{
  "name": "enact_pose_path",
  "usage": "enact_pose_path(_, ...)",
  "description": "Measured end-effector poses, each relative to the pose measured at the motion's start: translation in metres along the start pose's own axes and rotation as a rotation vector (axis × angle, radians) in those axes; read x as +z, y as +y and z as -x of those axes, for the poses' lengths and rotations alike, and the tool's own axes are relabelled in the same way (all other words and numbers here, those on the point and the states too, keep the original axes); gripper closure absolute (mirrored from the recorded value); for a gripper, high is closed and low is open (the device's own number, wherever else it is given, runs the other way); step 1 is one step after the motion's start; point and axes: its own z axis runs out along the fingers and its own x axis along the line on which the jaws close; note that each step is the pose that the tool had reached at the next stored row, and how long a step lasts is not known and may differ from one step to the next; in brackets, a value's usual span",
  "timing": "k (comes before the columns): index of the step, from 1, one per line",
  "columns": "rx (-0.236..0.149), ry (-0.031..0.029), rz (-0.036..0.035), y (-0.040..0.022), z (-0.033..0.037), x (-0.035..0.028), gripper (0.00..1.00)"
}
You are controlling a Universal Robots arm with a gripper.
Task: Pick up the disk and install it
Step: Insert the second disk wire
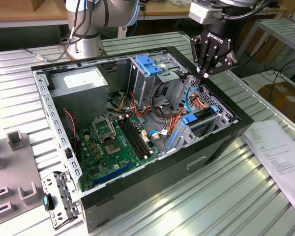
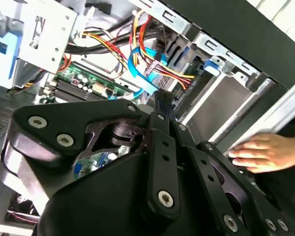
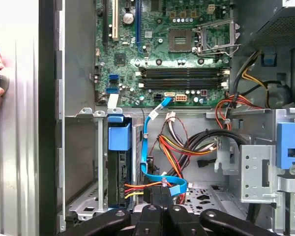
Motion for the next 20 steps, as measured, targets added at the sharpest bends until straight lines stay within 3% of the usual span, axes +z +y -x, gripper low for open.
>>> enact_pose_path(1, 0.000, 0.0154, -0.0002, 0.0001, 0.0024, 0.0021, 0.89)
enact_pose_path(2, 0.000, 0.0228, -0.0003, 0.0001, 0.0037, 0.0031, 0.76)
enact_pose_path(4, 0.000, 0.0412, -0.0006, 0.0001, 0.0064, 0.0056, 0.64)
enact_pose_path(5, 0.000, 0.0460, -0.0006, 0.0001, 0.0074, 0.0063, 0.58)
enact_pose_path(6, 0.000, 0.0472, -0.0006, 0.0002, 0.0085, 0.0070, 0.58)
enact_pose_path(7, 0.000, 0.0474, -0.0006, 0.0002, 0.0103, 0.0078, 0.52)
enact_pose_path(10, 0.000, 0.0480, -0.0007, 0.0003, 0.0156, 0.0114, 0.52)
enact_pose_path(12, 0.000, 0.0528, -0.0007, 0.0003, 0.0227, 0.0158, 0.53)
enact_pose_path(13, 0.000, 0.0536, -0.0007, 0.0004, 0.0239, 0.0169, 0.66)
enact_pose_path(15, 0.000, 0.0549, -0.0008, 0.0004, 0.0257, 0.0186, 0.66)
enact_pose_path(17, 0.000, 0.0555, -0.0007, 0.0004, 0.0278, 0.0210, 0.89)
enact_pose_path(20, 0.000, 0.0575, -0.0009, 0.0004, 0.0284, 0.0219, 0.89)
